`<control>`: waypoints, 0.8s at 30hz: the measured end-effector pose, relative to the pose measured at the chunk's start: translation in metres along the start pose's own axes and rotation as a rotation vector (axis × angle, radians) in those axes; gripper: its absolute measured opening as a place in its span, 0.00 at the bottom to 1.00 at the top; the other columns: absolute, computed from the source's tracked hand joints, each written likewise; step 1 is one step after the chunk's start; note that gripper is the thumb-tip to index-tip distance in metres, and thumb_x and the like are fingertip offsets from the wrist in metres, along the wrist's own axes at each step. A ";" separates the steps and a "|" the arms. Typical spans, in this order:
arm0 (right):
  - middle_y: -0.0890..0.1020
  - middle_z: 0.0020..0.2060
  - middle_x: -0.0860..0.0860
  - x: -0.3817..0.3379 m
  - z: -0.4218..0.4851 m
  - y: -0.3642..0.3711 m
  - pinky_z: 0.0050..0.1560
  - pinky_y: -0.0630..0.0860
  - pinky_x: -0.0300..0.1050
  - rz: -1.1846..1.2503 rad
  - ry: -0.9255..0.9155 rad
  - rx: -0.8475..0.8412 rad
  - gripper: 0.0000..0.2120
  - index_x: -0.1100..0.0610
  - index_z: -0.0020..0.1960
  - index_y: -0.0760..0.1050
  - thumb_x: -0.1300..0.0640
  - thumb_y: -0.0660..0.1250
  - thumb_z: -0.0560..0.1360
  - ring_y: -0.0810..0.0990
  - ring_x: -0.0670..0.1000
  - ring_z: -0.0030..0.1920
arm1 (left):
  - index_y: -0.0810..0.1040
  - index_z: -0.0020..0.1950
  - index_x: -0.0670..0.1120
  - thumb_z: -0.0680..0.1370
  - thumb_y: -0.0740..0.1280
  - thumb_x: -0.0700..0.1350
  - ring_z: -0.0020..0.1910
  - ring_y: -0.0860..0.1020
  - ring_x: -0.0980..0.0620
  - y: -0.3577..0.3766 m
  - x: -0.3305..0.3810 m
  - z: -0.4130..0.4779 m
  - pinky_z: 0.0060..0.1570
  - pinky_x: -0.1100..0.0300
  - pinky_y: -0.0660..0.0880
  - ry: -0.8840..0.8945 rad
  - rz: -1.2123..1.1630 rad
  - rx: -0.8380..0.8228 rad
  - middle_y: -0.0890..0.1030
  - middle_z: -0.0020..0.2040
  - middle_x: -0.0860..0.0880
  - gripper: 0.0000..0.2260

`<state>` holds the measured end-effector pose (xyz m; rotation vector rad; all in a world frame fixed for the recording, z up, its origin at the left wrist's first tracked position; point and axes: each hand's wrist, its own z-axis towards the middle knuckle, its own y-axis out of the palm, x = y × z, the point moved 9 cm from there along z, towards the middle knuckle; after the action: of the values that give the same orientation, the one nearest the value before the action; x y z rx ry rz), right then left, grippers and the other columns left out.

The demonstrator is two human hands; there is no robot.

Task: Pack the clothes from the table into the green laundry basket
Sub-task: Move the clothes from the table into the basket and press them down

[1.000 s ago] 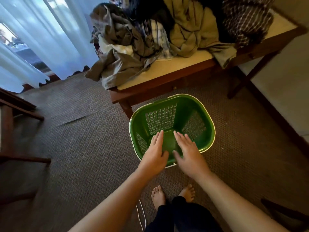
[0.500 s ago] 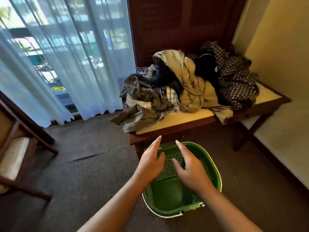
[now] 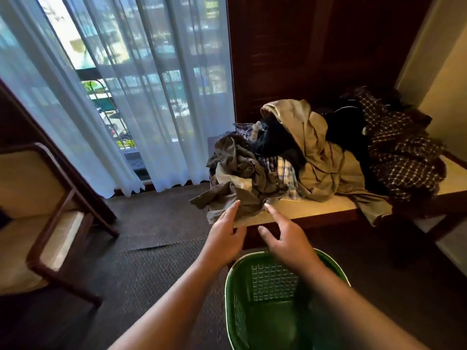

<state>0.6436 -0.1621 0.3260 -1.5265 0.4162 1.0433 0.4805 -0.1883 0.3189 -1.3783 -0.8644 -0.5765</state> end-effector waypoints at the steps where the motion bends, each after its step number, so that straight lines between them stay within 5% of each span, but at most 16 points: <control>1: 0.71 0.75 0.50 0.003 0.011 0.001 0.69 0.61 0.36 -0.008 0.009 -0.014 0.31 0.49 0.80 0.61 0.47 0.67 0.80 0.67 0.46 0.74 | 0.63 0.81 0.54 0.80 0.65 0.45 0.74 0.72 0.51 -0.001 -0.003 0.008 0.71 0.48 0.73 0.004 0.022 -0.001 0.72 0.76 0.49 0.30; 8: 0.68 0.77 0.52 0.042 0.112 0.030 0.75 0.64 0.46 -0.229 0.096 -0.055 0.41 0.52 0.81 0.59 0.48 0.74 0.74 0.65 0.53 0.76 | 0.63 0.81 0.53 0.79 0.69 0.42 0.76 0.69 0.52 -0.009 -0.047 0.092 0.73 0.61 0.64 0.022 0.097 -0.081 0.70 0.78 0.51 0.32; 13: 0.47 0.82 0.49 0.099 0.185 0.077 0.77 0.54 0.66 -0.601 0.304 -0.262 0.55 0.39 0.81 0.41 0.43 0.77 0.69 0.44 0.58 0.82 | 0.65 0.81 0.51 0.77 0.72 0.47 0.73 0.72 0.54 -0.019 -0.086 0.171 0.73 0.52 0.70 0.061 0.049 -0.173 0.72 0.75 0.51 0.33; 16: 0.42 0.82 0.49 0.130 0.205 0.084 0.78 0.48 0.69 -0.654 0.456 -0.290 0.45 0.34 0.79 0.53 0.41 0.75 0.71 0.38 0.60 0.81 | 0.63 0.81 0.51 0.74 0.74 0.45 0.73 0.70 0.55 -0.030 -0.110 0.207 0.72 0.59 0.68 0.071 0.044 -0.210 0.71 0.75 0.51 0.37; 18: 0.50 0.82 0.49 0.137 0.209 0.085 0.76 0.48 0.69 -0.606 0.525 -0.253 0.27 0.36 0.72 0.68 0.43 0.71 0.75 0.43 0.60 0.81 | 0.60 0.82 0.53 0.73 0.77 0.45 0.71 0.67 0.60 -0.028 -0.120 0.223 0.67 0.68 0.64 0.107 0.065 -0.301 0.68 0.77 0.52 0.41; 20: 0.68 0.75 0.49 0.131 0.213 0.083 0.73 0.59 0.69 -0.487 0.554 -0.102 0.13 0.41 0.63 0.76 0.46 0.67 0.79 0.60 0.61 0.78 | 0.55 0.83 0.55 0.71 0.79 0.46 0.74 0.62 0.59 -0.022 -0.127 0.237 0.67 0.70 0.60 0.152 0.075 -0.399 0.60 0.80 0.52 0.47; 22: 0.82 0.58 0.50 0.110 0.215 0.072 0.60 0.76 0.60 -0.267 0.540 0.134 0.08 0.45 0.58 0.76 0.50 0.65 0.80 0.78 0.60 0.63 | 0.48 0.84 0.58 0.69 0.80 0.49 0.81 0.56 0.51 -0.020 -0.126 0.246 0.73 0.63 0.60 0.191 0.063 -0.419 0.49 0.83 0.53 0.53; 24: 0.84 0.51 0.49 0.082 0.206 0.060 0.55 0.80 0.55 0.094 0.517 0.347 0.07 0.49 0.57 0.76 0.56 0.64 0.81 0.83 0.54 0.55 | 0.40 0.82 0.63 0.67 0.81 0.56 0.82 0.52 0.46 -0.023 -0.122 0.247 0.74 0.49 0.63 0.189 0.078 -0.372 0.38 0.83 0.55 0.59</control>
<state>0.5643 0.0366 0.2410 -1.4551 0.9844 0.5917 0.3455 0.0353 0.2286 -1.6528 -0.5654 -0.8223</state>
